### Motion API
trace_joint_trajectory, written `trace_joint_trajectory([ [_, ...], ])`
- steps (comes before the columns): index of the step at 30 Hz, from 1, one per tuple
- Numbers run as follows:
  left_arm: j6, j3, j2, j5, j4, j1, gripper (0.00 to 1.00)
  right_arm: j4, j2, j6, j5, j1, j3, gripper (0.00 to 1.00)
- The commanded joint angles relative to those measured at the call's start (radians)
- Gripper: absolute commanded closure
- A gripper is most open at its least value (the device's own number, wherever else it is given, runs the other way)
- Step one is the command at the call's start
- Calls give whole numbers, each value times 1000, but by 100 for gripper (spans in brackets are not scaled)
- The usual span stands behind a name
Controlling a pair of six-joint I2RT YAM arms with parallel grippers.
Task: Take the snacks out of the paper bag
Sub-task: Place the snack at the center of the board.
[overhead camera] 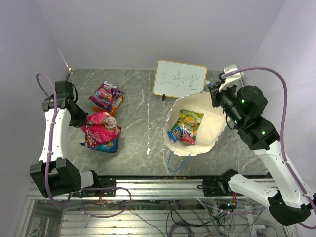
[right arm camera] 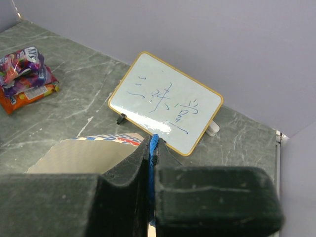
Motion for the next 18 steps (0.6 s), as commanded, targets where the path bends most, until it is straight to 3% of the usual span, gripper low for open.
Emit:
trace_joint_trajectory([
  [1,36,-82,-24,48,68,33,93,38,4,-16,0,0,13,100],
  [9,18,-181,-28,9,129,62,92,47,21,-23,-11,0,13,100],
  [14,35,-139,-18,-52,128,68,82,52,26,-31,-14,0,12,100],
  [18,40,-127,-8,-60,136,67,68,59,24,-30,-17,0,3,100],
])
